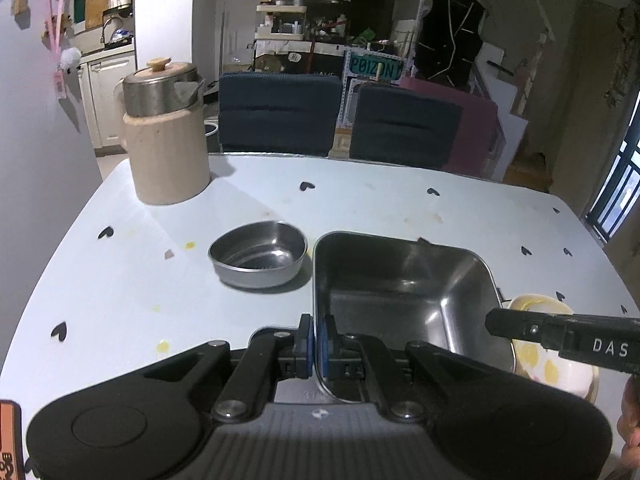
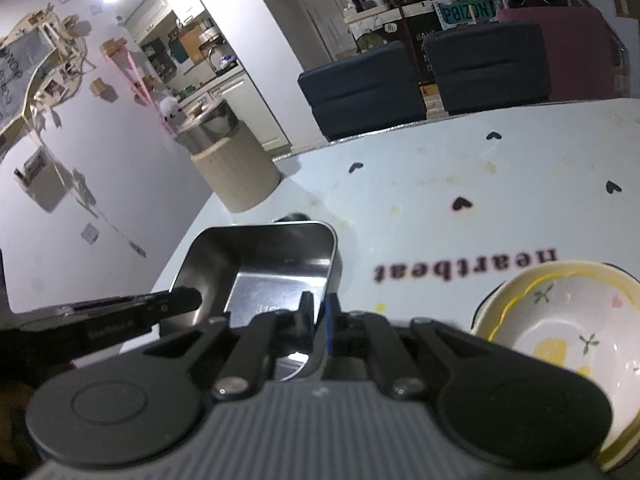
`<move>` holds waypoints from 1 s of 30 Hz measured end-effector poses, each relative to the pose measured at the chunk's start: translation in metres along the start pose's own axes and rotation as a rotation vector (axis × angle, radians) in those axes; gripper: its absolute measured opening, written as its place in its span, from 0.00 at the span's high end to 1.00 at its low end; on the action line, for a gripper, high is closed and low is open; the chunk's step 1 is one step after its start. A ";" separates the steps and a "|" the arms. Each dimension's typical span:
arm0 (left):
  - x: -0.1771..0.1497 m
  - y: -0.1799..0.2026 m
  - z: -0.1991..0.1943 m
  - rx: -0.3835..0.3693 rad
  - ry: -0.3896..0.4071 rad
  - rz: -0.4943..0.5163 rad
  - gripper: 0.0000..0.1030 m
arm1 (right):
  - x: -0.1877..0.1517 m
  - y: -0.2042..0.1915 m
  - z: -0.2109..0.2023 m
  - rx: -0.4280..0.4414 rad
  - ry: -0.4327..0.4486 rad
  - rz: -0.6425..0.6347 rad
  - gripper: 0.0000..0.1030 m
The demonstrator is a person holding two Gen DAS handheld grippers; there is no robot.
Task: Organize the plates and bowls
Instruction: 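Lift the steel tray with both grippers and carry it beside the stacked bowls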
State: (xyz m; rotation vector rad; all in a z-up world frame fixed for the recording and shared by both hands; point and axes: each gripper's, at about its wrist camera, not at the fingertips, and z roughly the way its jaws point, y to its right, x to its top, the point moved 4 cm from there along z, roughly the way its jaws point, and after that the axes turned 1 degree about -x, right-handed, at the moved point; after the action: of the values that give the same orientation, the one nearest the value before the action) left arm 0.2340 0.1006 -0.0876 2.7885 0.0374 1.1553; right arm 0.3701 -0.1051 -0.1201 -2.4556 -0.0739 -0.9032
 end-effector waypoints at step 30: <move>-0.024 -0.047 0.046 0.106 -0.159 -0.033 0.96 | -0.023 -0.028 0.048 -0.006 -0.150 -0.049 0.91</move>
State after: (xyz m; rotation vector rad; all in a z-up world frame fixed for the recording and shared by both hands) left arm 0.2511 0.1406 -0.1426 2.9507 0.1331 0.9470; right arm 0.3742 -0.0547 -0.1530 -2.5336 -0.1844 -0.7388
